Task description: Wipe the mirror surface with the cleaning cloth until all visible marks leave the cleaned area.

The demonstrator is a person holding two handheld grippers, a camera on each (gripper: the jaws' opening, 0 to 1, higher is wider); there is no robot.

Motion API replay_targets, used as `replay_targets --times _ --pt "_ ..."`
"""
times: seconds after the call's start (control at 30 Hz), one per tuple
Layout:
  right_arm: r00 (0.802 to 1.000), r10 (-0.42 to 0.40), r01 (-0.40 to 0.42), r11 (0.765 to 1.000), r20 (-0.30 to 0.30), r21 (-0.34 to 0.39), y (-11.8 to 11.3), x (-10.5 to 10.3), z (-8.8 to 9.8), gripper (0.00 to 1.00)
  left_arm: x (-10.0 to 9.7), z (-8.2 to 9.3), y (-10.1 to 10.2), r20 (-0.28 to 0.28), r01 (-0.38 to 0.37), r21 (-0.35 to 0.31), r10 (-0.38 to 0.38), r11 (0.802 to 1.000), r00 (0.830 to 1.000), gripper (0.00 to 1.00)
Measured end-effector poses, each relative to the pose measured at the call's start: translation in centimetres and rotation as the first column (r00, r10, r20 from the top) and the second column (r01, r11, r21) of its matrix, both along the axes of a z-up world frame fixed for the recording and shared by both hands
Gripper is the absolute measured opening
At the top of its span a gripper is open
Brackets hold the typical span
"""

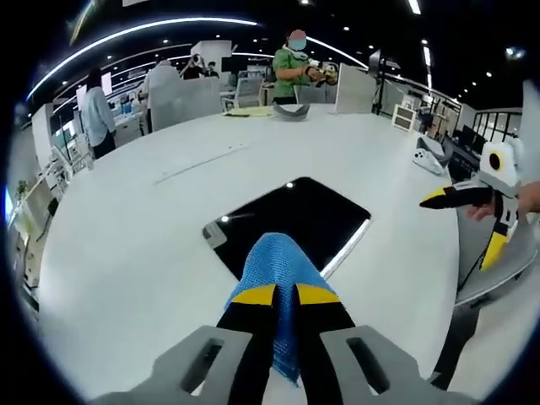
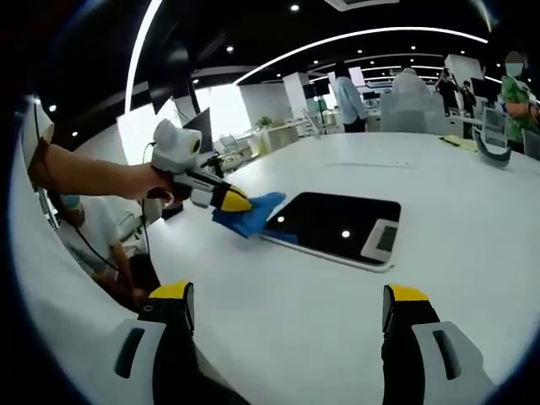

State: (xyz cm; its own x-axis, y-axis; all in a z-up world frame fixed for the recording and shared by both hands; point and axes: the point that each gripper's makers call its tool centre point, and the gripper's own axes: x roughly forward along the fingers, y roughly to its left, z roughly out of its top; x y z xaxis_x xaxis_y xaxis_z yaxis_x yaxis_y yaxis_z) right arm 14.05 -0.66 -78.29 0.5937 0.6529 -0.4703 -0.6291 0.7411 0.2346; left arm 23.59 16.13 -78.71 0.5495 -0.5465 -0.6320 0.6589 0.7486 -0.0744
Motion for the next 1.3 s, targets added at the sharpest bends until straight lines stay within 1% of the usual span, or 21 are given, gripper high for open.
replay_targets --times 0.13,0.2,0.3,0.47,0.53,0.73,0.83,0.93,1.1,1.23,1.3 --pt "1.000 0.005 -0.005 1.000 -0.002 -0.001 0.0 0.2 -0.1 0.92 -0.3 0.5 0.5 0.024 -0.002 0.000 0.002 1.000 1.000 0.05" --pt "1.000 0.006 -0.006 1.000 -0.002 0.001 0.0 0.3 0.0 0.92 -0.5 0.9 0.9 0.037 -0.013 -0.010 0.014 1.000 0.999 0.05" --pt "1.000 0.007 -0.007 1.000 -0.004 0.001 -0.1 0.3 -0.1 0.92 -1.0 1.3 1.2 0.043 -0.020 -0.016 0.021 1.000 0.999 0.05" --pt "1.000 0.007 -0.007 1.000 -0.014 0.000 -0.4 0.3 -0.4 0.92 -1.7 1.4 2.0 0.057 -0.020 -0.004 0.020 1.000 0.998 0.05" --pt "1.000 0.006 -0.006 1.000 -0.017 0.002 -0.3 0.4 -0.5 0.92 -1.8 1.3 2.5 0.055 -0.039 -0.009 0.040 0.999 0.998 0.05" --pt "1.000 0.018 -0.018 1.000 -0.021 -0.007 -0.1 0.1 -0.9 0.92 -2.7 1.1 3.3 0.051 -0.050 -0.008 0.050 0.999 0.997 0.05" --pt "1.000 -0.002 0.002 1.000 -0.027 0.004 -0.5 0.1 -1.0 0.92 -3.4 1.0 3.5 0.044 -0.056 -0.002 0.056 0.998 0.997 0.05" --pt "0.999 -0.008 0.008 1.000 -0.031 0.001 -0.7 0.0 -1.1 0.92 -3.5 0.7 3.9 0.040 -0.060 -0.002 0.060 0.998 0.997 0.05" --pt "0.999 -0.013 0.013 1.000 -0.033 0.002 -0.9 0.0 -1.0 0.92 -4.2 0.0 3.8 0.045 -0.045 0.013 0.045 0.999 0.998 0.05" --pt "0.999 -0.022 0.022 1.000 -0.037 0.011 -1.0 0.1 -1.0 0.92 -5.0 -0.7 3.9 0.033 -0.027 0.036 0.026 0.999 0.999 0.06" --pt "0.999 -0.022 0.023 1.000 -0.038 0.011 -1.0 0.1 -1.0 0.92 -4.9 -1.2 4.2 0.023 -0.032 0.039 0.031 0.999 0.999 0.06"
